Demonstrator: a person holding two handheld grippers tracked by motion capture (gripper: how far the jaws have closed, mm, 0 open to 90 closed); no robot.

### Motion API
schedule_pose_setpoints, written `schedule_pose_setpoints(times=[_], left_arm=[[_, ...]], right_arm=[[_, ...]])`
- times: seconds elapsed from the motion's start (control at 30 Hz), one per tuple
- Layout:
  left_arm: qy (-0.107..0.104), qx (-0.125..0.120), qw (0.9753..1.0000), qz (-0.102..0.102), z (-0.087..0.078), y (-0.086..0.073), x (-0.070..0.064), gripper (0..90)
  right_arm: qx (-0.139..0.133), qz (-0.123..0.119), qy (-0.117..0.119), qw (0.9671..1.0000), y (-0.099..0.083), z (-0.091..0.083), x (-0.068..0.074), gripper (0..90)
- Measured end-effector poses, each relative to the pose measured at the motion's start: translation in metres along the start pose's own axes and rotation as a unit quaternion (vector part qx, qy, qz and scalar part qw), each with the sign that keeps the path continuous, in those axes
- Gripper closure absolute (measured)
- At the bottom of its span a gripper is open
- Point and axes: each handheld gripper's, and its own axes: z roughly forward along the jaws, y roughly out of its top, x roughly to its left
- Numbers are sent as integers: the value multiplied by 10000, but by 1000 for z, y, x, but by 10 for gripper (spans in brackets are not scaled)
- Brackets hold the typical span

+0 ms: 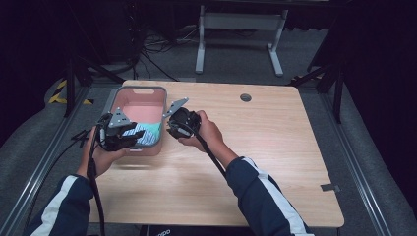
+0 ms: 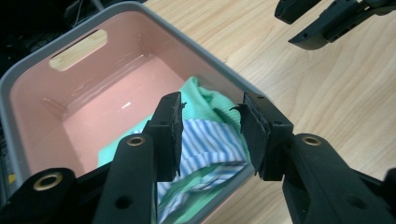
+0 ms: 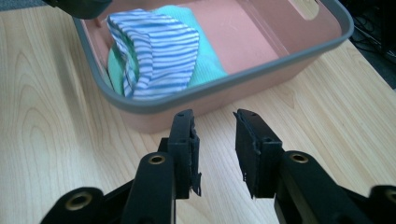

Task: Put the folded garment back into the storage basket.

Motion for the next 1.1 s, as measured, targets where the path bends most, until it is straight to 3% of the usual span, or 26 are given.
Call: schedule_pose_setpoints(times=[0.13,0.4,0.8,1.1], left_arm=[[-88,-86,9999,39,2,2,-8,562],[-184,-148,9995,193,3,6,-23,521],[-413,-297,9983,269,7,6,-48,477],[-589,-317,9969,405,12,6,-65,427]], right_arm=[[68,-35,-59,10000,-10,-8,-1,667],[51,134,-160,9998,-35,-29,-10,641],[42,268,-316,9991,-65,-58,-17,606],[111,274,-412,9987,-86,-71,-17,564]])
